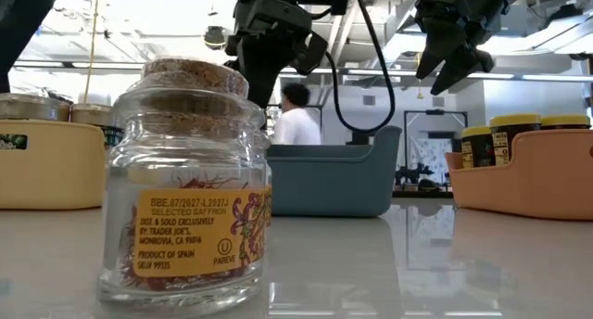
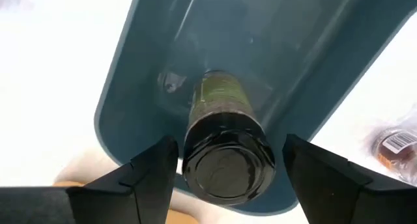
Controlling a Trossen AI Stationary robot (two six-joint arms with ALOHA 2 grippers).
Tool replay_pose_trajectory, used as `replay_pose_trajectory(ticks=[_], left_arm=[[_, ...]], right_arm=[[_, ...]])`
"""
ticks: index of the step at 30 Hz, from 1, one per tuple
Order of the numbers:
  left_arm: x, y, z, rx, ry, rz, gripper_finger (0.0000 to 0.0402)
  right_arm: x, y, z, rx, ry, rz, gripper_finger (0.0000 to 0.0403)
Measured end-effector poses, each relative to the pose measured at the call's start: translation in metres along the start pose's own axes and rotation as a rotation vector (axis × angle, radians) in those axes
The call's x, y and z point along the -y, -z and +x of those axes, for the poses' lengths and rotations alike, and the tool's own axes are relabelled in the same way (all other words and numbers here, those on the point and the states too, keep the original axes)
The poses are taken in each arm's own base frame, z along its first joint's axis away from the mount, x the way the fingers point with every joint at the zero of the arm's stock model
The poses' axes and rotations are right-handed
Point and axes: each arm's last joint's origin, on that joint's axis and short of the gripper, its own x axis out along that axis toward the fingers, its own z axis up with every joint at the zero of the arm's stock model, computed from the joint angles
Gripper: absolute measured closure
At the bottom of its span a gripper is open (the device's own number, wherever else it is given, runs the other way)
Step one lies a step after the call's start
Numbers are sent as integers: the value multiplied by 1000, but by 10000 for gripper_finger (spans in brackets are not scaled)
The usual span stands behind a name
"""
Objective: Sort spices by type
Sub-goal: Put the black seasoning bottle into the blue bin
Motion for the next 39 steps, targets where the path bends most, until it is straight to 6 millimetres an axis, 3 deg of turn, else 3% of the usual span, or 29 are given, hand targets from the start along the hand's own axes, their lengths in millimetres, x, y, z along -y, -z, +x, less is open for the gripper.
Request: replay_pose_trajectory(ticks=[17,23,29,34,39], left_arm=[[-5,-7,-5,39,12,-40,93],[-7,-17,-39,150,49,-25,94],[-7,-16,-80,297,-53,47,93],[8,4,-103,332,-70,158,93],[11,33,-119,383,-165,180,93]], right_arm=[[0,0,0,0,-1,-3,117],[0,0,0,-1,-1,-4,117],[0,1,-1,-5,2,20,117],[-7,6,-4,-9,-32,22,117],[-32,11,-15,17,-143,-48,117]])
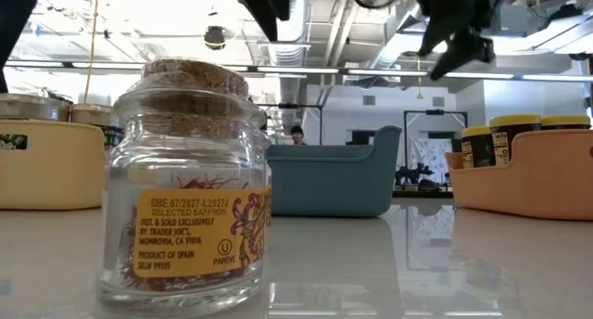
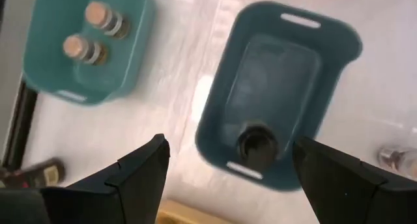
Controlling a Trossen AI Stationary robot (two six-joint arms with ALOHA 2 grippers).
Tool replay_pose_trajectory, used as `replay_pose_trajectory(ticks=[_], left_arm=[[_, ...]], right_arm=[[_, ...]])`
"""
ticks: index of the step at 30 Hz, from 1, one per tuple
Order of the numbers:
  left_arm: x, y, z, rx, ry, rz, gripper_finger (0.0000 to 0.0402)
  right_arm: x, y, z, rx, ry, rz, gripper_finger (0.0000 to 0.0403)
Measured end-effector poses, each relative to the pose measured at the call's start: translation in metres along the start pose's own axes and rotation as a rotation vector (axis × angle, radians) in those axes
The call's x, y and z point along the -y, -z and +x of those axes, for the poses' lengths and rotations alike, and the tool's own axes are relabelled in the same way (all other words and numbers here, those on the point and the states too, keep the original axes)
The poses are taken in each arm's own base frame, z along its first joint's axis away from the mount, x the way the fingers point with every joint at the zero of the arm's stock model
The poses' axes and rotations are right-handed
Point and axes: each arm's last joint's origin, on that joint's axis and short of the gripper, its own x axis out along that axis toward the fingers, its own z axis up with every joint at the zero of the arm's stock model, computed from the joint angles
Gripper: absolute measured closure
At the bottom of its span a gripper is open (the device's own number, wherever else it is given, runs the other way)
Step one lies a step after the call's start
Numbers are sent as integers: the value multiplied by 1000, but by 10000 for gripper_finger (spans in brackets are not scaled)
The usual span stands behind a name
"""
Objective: Sort spices by type
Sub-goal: Put the black seasoning bottle into the blue bin
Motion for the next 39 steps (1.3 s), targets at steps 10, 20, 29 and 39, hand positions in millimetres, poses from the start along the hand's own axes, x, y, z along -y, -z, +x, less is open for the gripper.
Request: replay_pose_trajectory(ticks=[10,20,29,39], left_arm=[[-8,69,-7,164,21,-131,93],[-17,159,-11,247,159,-292,93],[-16,194,-38,325,274,-299,93],[-11,193,-44,373,337,-299,93]], right_arm=[[-57,-14,-21,86,-76,-106,117],[-102,-4,-27,-297,293,47,117],[-133,50,-51,-328,358,260,117],[-125,143,-65,-406,507,439,117]])
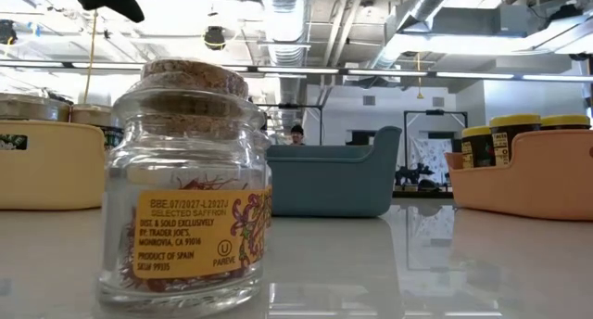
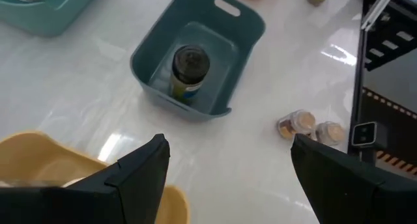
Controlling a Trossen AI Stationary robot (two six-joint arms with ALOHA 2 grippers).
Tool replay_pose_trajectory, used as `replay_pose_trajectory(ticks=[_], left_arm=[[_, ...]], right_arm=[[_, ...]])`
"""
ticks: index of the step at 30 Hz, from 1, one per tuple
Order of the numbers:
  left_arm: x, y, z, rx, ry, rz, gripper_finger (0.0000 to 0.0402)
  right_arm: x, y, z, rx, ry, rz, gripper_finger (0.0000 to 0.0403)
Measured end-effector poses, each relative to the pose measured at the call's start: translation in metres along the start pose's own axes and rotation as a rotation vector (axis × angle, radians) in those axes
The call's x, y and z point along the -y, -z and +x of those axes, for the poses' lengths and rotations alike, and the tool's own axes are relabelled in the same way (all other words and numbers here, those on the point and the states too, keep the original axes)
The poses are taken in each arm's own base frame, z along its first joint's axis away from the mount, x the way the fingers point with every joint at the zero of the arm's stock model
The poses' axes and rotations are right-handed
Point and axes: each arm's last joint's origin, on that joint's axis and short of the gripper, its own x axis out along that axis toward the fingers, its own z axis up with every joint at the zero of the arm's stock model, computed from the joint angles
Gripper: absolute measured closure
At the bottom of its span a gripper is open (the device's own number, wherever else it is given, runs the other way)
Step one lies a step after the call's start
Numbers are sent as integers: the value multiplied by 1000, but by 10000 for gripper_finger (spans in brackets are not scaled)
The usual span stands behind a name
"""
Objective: Sort spices by type
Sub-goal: Put the black seasoning bottle into the blue bin
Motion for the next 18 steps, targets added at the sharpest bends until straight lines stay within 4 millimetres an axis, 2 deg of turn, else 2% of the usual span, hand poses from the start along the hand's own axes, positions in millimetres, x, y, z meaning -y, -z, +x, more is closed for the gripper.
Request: replay_pose_trajectory(ticks=[7,18], left_arm=[[2,-2,0,16,17,-34,93],[1,-2,0,25,9,-68,93]], right_arm=[[19,23,19,-35,-37,15,117],[25,31,58,-109,-29,1,117]])
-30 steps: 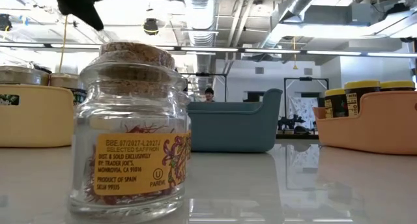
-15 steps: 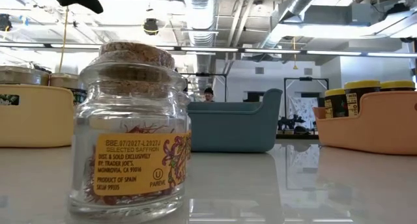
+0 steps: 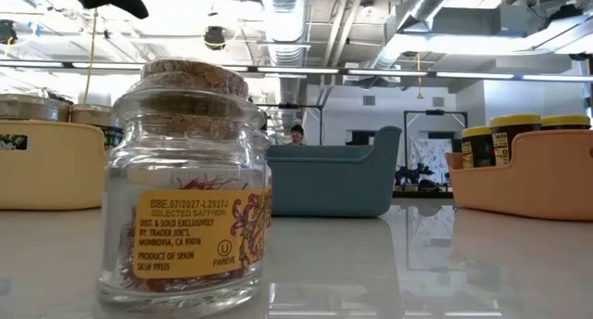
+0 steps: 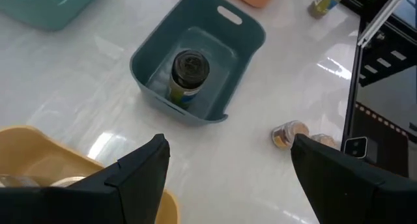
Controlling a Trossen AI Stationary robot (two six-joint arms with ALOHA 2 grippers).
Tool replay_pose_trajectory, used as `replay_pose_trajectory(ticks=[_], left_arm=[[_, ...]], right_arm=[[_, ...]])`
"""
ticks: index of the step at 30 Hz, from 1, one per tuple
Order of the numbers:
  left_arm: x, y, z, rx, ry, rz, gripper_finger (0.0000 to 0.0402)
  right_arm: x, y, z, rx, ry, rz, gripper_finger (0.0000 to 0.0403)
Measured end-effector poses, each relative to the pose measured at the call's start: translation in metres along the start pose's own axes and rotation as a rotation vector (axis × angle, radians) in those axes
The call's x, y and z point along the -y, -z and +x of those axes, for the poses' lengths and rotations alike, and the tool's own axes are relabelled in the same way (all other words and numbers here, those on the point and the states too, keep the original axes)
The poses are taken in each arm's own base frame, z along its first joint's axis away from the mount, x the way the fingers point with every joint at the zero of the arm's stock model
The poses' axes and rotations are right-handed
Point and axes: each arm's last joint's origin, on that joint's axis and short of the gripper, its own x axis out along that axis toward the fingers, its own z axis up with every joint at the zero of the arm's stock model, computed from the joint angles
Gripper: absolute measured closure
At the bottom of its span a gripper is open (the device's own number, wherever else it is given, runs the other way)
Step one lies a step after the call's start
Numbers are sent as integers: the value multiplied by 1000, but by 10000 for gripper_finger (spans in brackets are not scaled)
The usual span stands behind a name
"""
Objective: Sort spices by type
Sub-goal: Put the black seasoning bottle into the blue bin
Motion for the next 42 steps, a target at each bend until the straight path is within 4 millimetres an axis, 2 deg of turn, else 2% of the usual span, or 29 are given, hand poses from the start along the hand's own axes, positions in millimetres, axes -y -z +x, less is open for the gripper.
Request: replay_pose_trajectory(ticks=[11,20,23,27,33,37,42], left_arm=[[0,0,0,0,-2,-8,93],[0,0,0,10,-11,1,93],[0,0,0,10,-11,4,93],[0,0,0,9,-11,11,93],[-2,1,0,-2,-22,63,93],[-4,2,0,-23,-40,189,93],[-7,5,0,-50,-65,192,93]], right_arm=[[-2,5,19,-81,-40,-25,117],[-2,6,20,-110,-22,-37,119],[-2,6,20,-108,-20,-37,134],[-2,6,20,-111,-22,-37,176],[-7,5,19,-130,-50,-20,178],[-17,-1,13,-142,-81,7,178],[-39,-16,-8,-74,-216,-42,178]])
